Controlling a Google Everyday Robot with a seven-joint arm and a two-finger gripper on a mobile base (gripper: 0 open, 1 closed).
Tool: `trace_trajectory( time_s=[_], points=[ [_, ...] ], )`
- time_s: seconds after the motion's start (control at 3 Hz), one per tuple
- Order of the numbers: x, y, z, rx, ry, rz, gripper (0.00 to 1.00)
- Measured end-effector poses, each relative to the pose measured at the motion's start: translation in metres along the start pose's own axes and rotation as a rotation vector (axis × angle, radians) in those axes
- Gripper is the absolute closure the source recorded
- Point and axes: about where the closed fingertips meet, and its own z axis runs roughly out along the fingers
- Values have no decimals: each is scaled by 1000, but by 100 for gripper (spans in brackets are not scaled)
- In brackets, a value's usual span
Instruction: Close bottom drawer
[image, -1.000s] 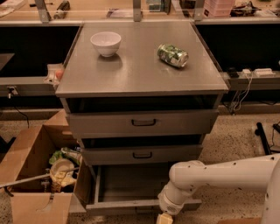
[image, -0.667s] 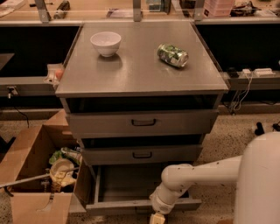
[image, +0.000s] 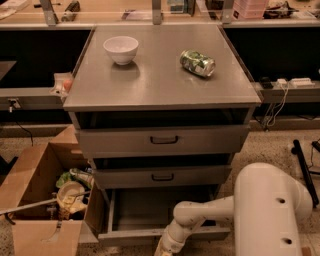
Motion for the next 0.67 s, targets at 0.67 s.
trace_trajectory(
  time_s=[0.67],
  points=[
    [-9,-42,63,6,-105,-1,100]
  ],
)
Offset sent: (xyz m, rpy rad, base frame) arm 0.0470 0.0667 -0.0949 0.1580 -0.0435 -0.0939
